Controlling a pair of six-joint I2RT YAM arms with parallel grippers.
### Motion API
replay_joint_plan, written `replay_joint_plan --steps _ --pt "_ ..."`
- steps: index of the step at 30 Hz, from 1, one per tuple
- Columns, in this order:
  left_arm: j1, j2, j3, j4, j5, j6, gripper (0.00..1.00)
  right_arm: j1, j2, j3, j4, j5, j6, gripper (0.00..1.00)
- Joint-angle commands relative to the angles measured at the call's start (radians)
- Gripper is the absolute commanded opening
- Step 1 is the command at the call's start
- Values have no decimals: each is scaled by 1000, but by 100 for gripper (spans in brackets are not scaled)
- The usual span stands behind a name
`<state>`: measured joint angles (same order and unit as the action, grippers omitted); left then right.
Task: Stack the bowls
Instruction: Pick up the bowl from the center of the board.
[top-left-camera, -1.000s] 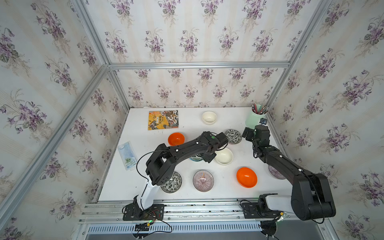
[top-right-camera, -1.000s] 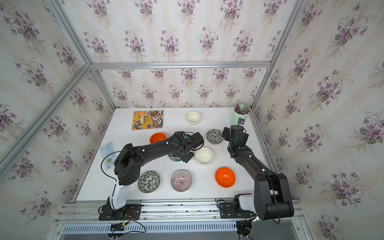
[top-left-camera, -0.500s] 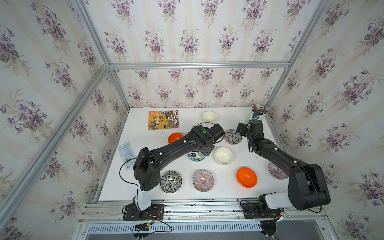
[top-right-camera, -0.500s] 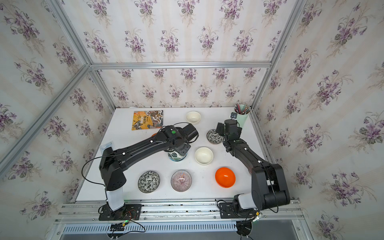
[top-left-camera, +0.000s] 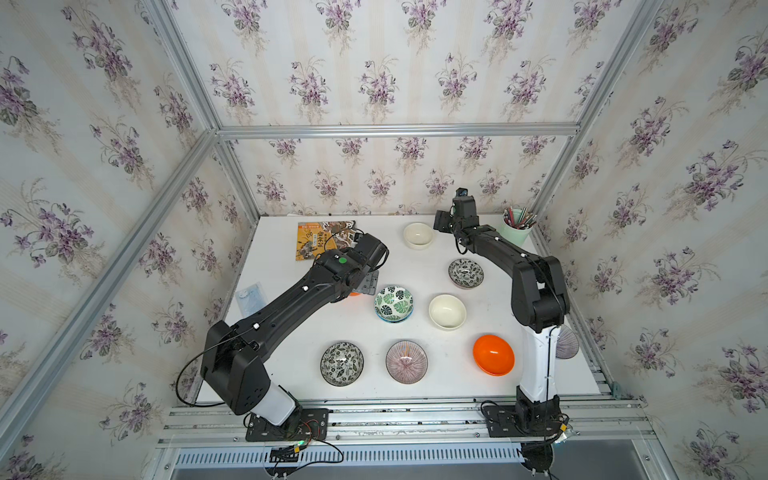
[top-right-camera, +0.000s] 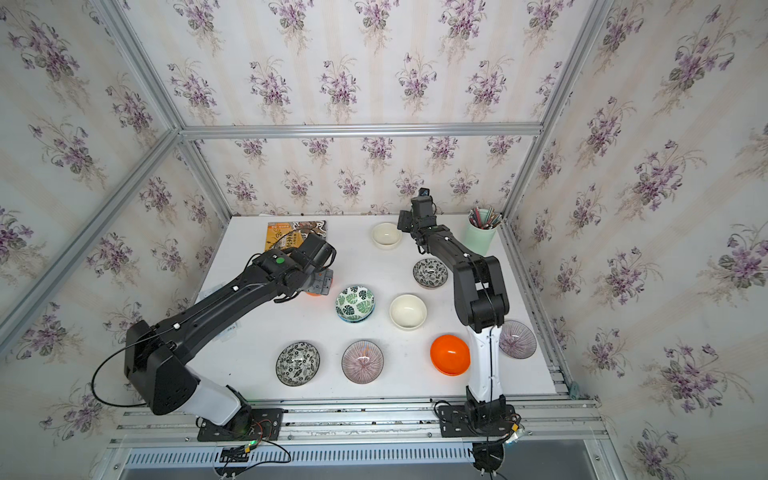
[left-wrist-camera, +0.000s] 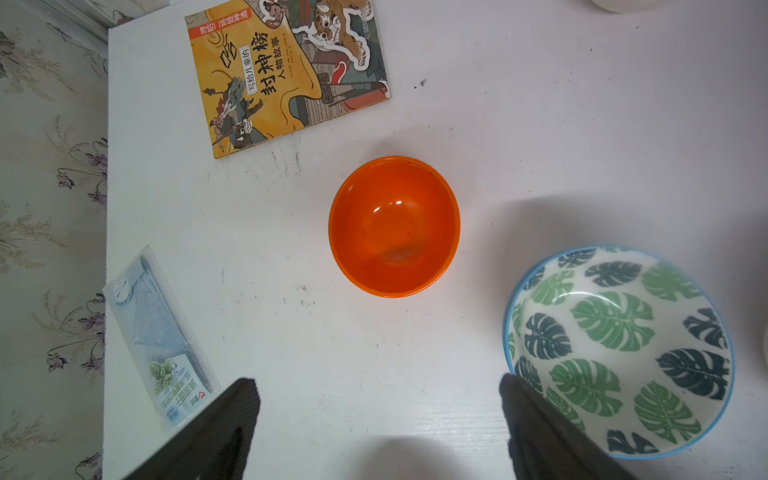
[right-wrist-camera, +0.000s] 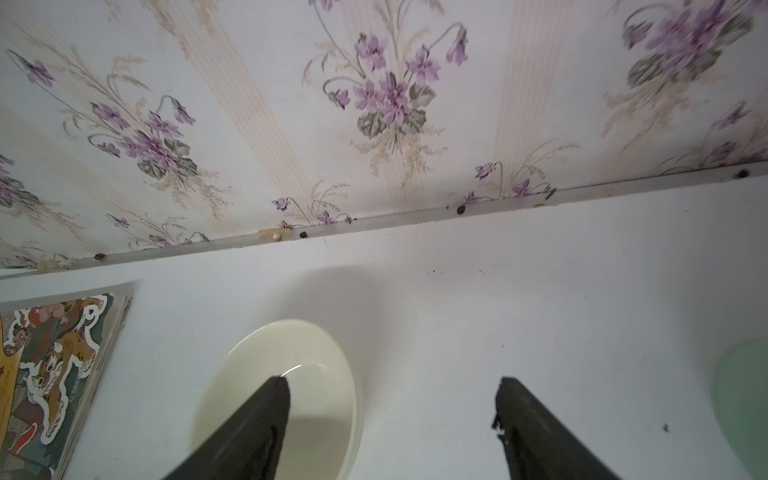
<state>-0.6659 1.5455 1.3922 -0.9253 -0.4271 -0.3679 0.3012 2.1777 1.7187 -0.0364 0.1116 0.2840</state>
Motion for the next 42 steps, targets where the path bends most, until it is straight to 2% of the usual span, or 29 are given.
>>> replay_joint_plan --steps 1,10,13,16,24,30,33,37,40,42 --pt "6 -4 -12 43 -19 -15 94 5 66 75 -76 -58 71 78" --pt "29 -22 -50 70 13 -3 94 19 144 118 -136 -72 86 72" --pt "33 -25 -57 75 16 -3 93 19 152 116 -140 -96 87 65" --pt "38 -24 -64 77 17 -5 92 19 162 115 -149 -118 88 56" --pt "49 -41 -94 92 21 -11 92 19 167 94 -116 -159 99 20" --pt "55 -51 -113 102 23 -15 92 19 133 75 -85 -164 110 1" --pt "56 -53 -119 108 30 -16 92 19 67 43 -71 -167 110 0" --pt "57 -57 -129 126 42 -19 91 19 -102 -44 -70 -155 70 0" --pt "57 -61 -128 126 47 -15 91 19 -217 -73 -188 -163 22 0" --pt "57 -68 -131 125 41 -17 92 19 -301 -147 -260 -166 -7 0"
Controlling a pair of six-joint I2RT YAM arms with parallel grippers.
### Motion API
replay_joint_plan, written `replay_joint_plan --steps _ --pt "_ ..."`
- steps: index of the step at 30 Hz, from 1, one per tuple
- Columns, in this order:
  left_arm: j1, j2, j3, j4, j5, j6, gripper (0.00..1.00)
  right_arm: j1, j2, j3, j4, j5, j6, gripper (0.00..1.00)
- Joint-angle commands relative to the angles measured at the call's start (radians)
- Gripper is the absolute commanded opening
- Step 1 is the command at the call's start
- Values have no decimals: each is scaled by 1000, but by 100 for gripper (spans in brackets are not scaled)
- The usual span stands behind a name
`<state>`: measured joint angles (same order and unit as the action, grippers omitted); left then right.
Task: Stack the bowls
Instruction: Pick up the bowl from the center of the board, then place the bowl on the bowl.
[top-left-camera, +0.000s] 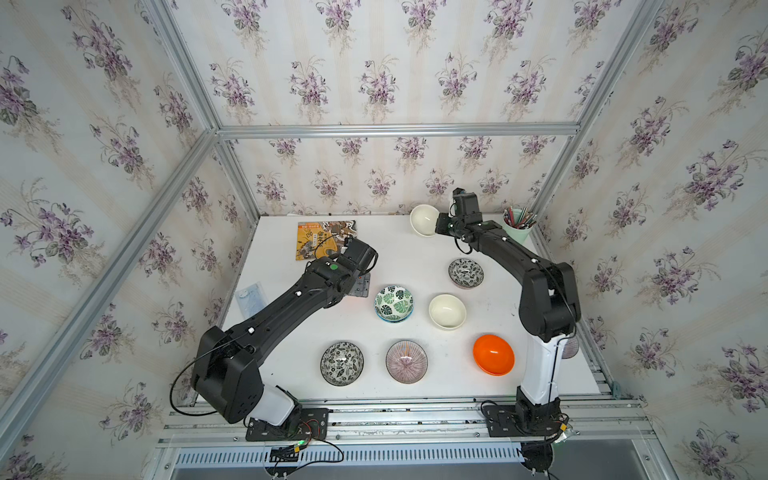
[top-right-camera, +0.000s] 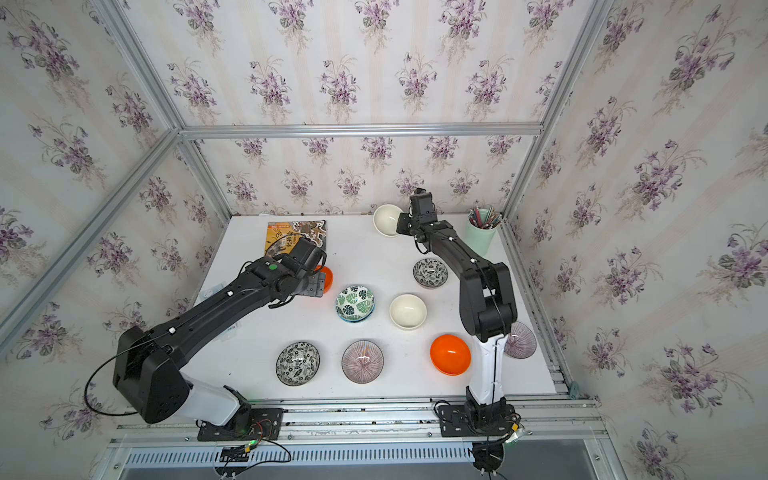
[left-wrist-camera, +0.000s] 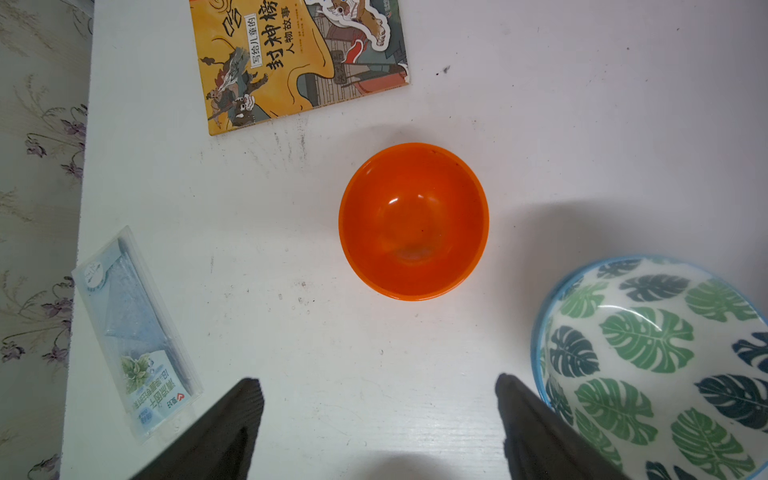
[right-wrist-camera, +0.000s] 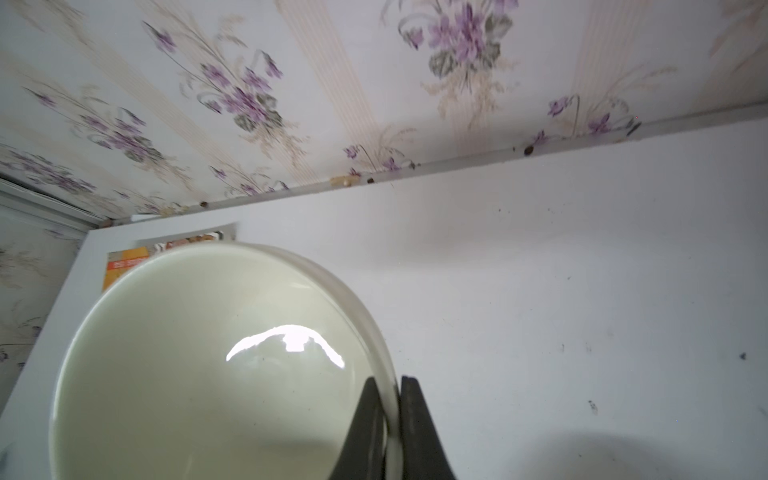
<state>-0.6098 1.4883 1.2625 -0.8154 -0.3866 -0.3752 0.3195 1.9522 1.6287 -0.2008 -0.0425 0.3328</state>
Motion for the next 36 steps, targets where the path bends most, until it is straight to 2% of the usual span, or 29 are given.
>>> replay_joint_plan --steps 1,7,10,15,22,36 --pt "0 -12 -1 15 -3 -10 92 1 -129 -125 -115 -1 -63 0" --pt "19 4 32 -4 -17 -6 95 13 -423 -489 -193 52 -48 0" --pt "32 22 50 2 14 -3 95 44 -533 -569 -234 78 -25 0" --pt "36 25 64 20 57 -3 95 102 -633 -627 -325 123 -7 0" --pt "36 -5 54 23 75 -8 95 109 -671 -722 -331 143 4 0" --pt "36 -39 25 19 66 -14 95 131 -581 -808 -211 114 16 0"
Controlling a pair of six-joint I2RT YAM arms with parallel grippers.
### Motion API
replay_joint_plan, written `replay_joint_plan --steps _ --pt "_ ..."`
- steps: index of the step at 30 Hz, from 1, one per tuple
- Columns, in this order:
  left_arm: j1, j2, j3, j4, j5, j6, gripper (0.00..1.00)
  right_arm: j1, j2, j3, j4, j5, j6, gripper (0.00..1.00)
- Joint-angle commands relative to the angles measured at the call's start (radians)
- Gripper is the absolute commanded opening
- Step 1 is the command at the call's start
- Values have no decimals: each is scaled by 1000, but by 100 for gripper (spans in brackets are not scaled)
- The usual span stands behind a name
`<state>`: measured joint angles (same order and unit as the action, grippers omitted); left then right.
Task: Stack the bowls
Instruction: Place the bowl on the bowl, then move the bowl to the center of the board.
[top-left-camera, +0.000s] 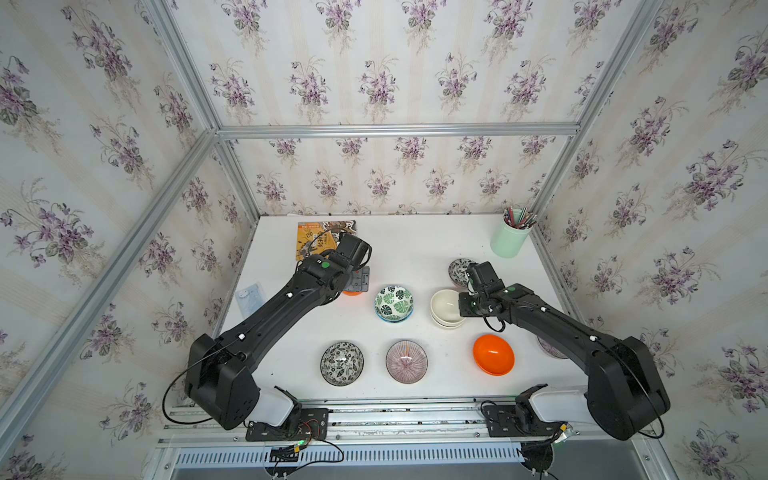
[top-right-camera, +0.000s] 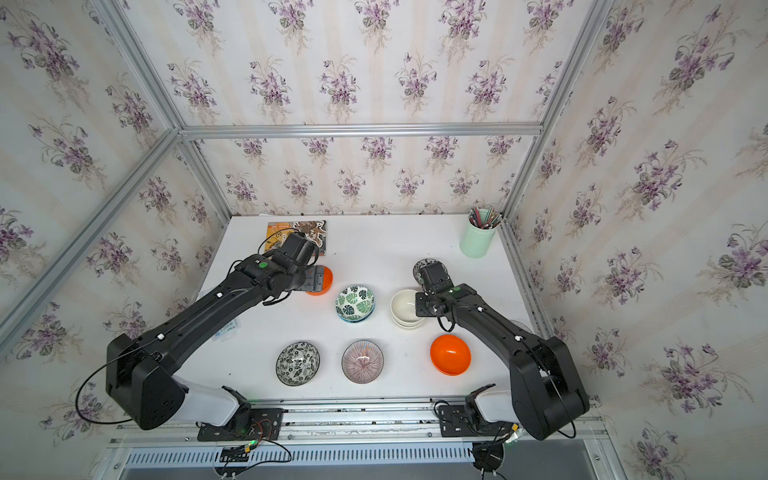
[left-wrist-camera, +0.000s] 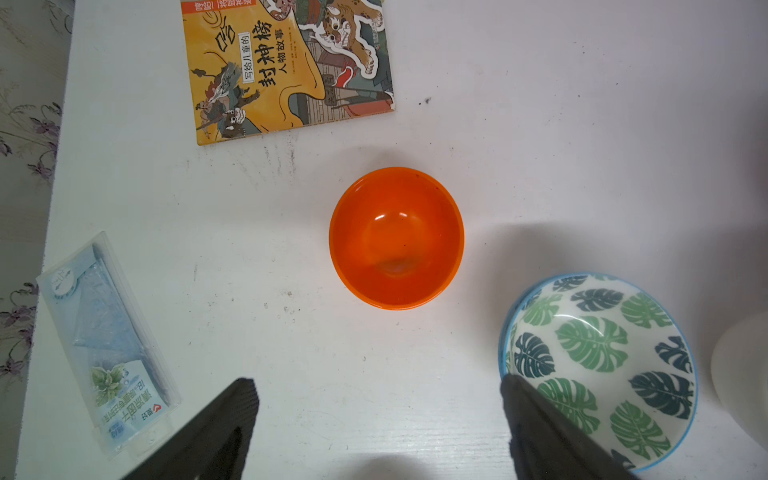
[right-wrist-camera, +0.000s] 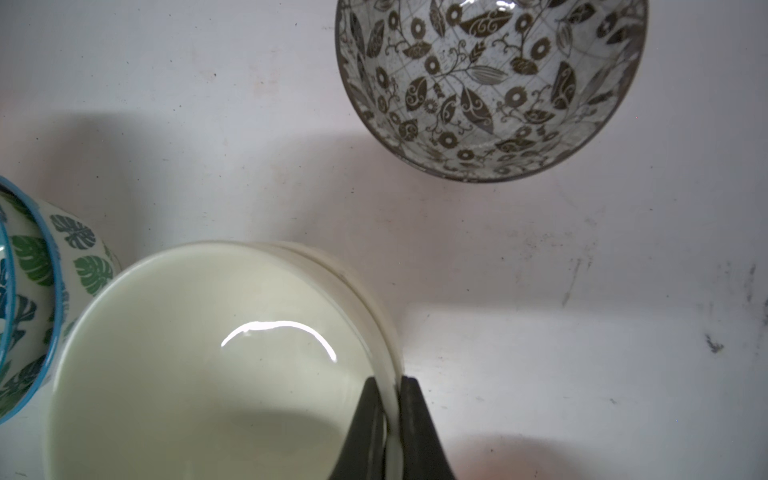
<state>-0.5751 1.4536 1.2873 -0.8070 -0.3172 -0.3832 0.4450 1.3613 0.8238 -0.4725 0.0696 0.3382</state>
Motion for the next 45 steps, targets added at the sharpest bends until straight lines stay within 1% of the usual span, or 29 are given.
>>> replay_joint_plan --steps 1,3,5,12,17,22,25,27,29,37,41,45 --pt "1 -3 0 11 -5 -6 95 9 14 -3 61 6 12 0" --pt "1 -4 -1 11 -4 -6 95 13 24 -3 58 14 13 0" --pt "1 -7 -2 8 -6 -4 94 16 27 -4 53 26 14 9" --pt "1 -12 -8 9 -6 -4 94 16 -29 -2 32 41 17 18" --pt "1 -10 -13 14 1 -5 94 17 -60 -2 28 36 13 33" --pt "1 -10 -14 8 4 -5 94 12 -27 -32 67 22 13 46" --pt "1 -13 -11 0 9 -4 94 1 -4 -49 103 7 16 50" --pt "1 -13 -8 -6 11 -4 93 -5 9 -56 122 0 16 50" --pt "1 -14 -8 -10 11 -3 93 -7 22 -62 140 -13 17 48" --pt "1 -21 -20 -10 6 -3 93 -6 59 -66 215 -84 35 24" --pt "1 -23 -24 -9 0 -2 93 -7 72 -59 234 -94 39 18" --pt "1 -24 -28 -9 -1 0 93 -6 89 -51 265 -114 46 15"
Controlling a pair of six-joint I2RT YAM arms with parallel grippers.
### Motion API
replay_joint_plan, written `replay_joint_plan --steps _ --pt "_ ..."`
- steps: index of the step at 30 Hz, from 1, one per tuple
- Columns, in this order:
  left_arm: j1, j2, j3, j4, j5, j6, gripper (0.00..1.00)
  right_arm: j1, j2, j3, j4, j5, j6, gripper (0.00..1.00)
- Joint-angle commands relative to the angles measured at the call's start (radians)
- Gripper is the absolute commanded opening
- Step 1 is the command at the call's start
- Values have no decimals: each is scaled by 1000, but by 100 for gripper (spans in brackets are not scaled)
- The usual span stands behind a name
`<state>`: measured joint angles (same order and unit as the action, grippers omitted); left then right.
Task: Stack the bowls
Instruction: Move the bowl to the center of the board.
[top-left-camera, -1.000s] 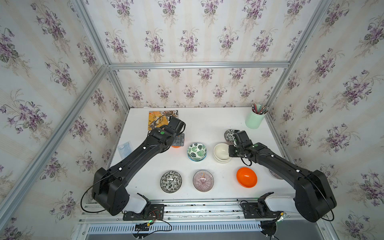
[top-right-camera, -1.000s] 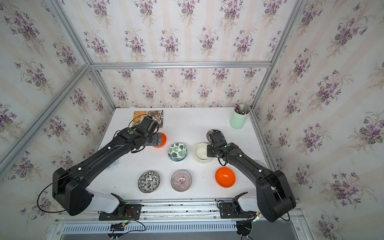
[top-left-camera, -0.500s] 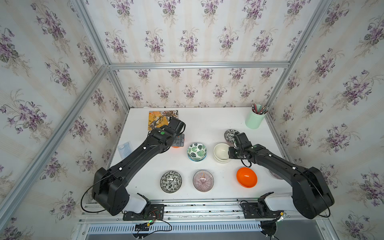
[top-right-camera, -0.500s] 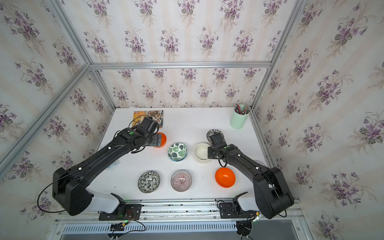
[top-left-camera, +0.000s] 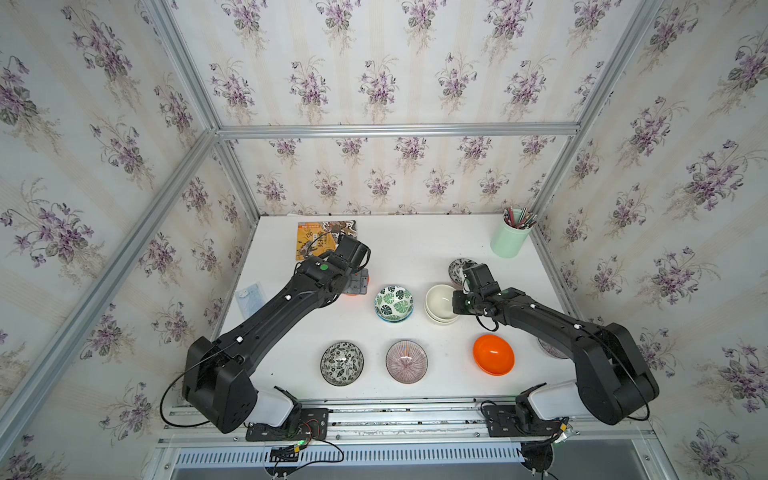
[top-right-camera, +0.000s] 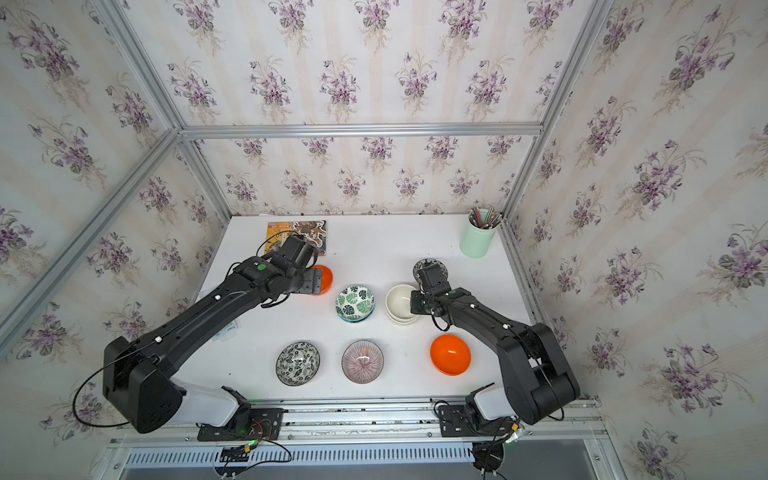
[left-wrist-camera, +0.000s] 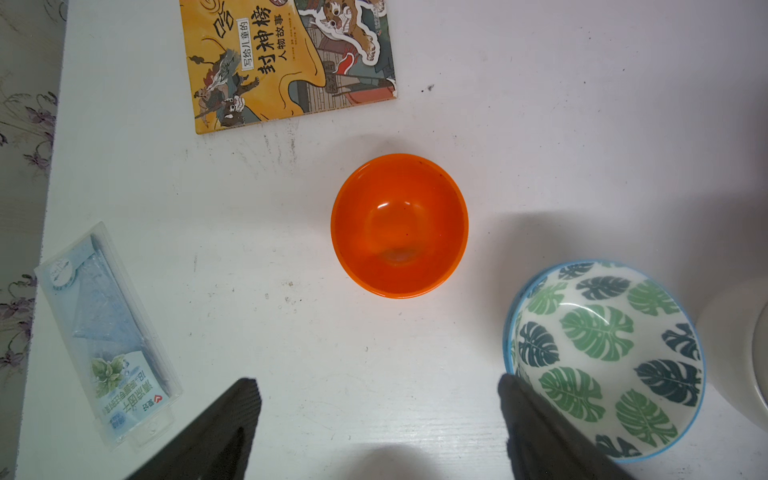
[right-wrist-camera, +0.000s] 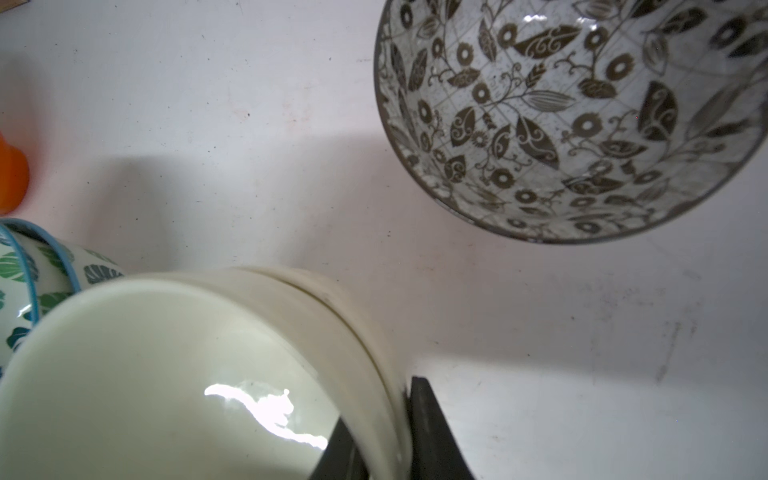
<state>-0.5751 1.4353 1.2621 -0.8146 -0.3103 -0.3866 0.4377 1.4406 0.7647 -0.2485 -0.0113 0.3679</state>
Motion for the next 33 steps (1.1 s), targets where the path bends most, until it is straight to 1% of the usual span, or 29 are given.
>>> replay_joint_plan --steps 1,8,14,18,21,27,30,33 --pt "2 -3 -2 0 -7 2 93 3 18 11 49 -37 17 15" --pt "1 9 1 0 -12 3 93 21 69 64 51 -43 14 15" --pt "1 21 10 1 -16 6 93 21 61 68 18 -20 -3 16" --pt "1 39 24 2 -10 5 93 21 56 68 9 -16 -11 23" --pt "1 47 31 2 -6 4 93 21 58 73 8 -21 -15 25" --pt "1 51 39 -1 -8 4 93 21 40 90 -4 -24 -18 37" --pt "1 48 44 -6 -10 3 93 16 -4 97 -10 -5 -17 44" --pt "1 48 53 -16 -17 6 93 -41 -75 102 -14 -6 -18 47"
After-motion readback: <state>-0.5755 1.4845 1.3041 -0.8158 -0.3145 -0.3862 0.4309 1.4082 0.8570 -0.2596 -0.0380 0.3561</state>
